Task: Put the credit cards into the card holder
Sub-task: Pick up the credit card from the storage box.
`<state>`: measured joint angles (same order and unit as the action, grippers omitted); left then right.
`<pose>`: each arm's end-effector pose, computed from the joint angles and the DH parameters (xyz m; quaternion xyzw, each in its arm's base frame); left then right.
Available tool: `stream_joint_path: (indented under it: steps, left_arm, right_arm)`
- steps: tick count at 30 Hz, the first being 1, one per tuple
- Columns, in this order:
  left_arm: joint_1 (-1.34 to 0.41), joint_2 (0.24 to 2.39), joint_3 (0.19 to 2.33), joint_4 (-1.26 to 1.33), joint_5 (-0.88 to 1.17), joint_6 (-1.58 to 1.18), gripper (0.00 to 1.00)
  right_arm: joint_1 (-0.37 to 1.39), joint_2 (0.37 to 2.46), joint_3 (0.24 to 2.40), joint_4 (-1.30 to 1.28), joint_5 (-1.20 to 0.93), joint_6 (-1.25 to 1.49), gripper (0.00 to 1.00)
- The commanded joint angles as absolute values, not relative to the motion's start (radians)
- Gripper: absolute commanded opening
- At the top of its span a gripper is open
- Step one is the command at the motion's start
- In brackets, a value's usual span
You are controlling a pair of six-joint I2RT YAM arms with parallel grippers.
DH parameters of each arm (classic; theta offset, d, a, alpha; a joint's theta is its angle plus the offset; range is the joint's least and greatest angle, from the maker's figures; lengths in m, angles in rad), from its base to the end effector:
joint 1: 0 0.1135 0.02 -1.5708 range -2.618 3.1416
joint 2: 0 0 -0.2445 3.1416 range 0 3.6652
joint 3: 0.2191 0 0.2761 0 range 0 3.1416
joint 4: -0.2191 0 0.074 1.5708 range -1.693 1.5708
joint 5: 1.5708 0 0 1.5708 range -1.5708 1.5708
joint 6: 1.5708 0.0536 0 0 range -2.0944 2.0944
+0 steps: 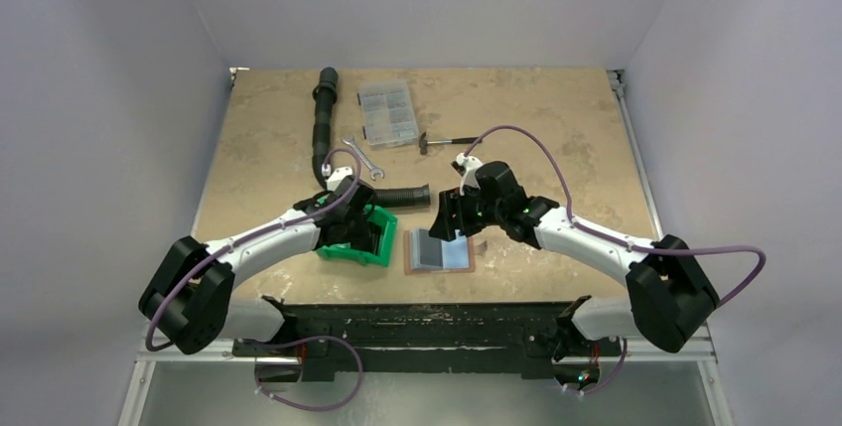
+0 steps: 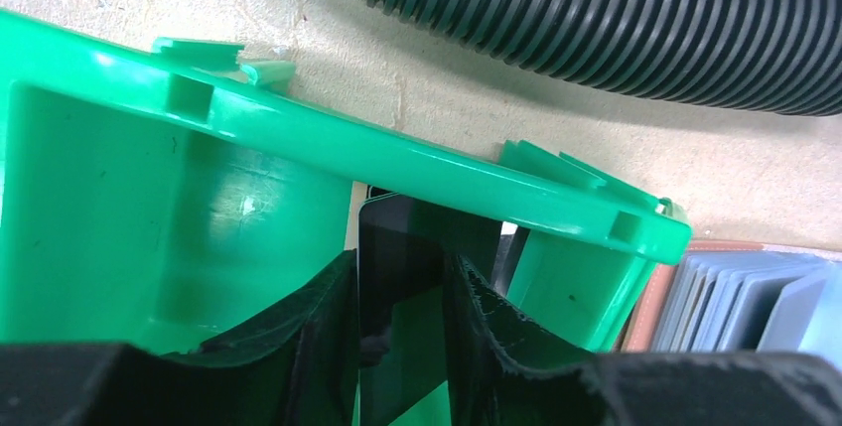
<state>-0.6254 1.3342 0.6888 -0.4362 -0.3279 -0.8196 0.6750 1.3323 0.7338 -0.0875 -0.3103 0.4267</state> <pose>0.2312 -0.1457 0.1269 -0.1321 0.9489 -0.0392 0.2839 0.2361 0.2099 0.1696 -0.1762 0.8778 0.3404 0.2873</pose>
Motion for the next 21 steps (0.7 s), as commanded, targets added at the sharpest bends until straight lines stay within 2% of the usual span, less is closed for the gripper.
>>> stream_joint_path:
  steps: [1, 8, 12, 21]
  left_arm:
    - [-0.629, 1.299, 0.696, -0.465, -0.343, -0.819, 0.31]
    - [-0.628, 1.279, 0.716, -0.473, -0.328, -0.791, 0.14]
    - [-0.629, 1.267, 0.729, -0.484, -0.322, -0.816, 0.1]
    - [-0.628, 1.235, 0.783, -0.538, -0.323, -0.795, 0.09]
  right_arm:
    - [0.676, 1.31, 0.733, -0.06, -0.329, 0.435, 0.66]
    - [0.676, 1.315, 0.73, -0.061, -0.333, 0.44, 0.66]
    - [0.676, 1.321, 0.723, -0.055, -0.328, 0.442, 0.66]
    - [0.678, 1.357, 0.746, -0.05, -0.342, 0.453, 0.65]
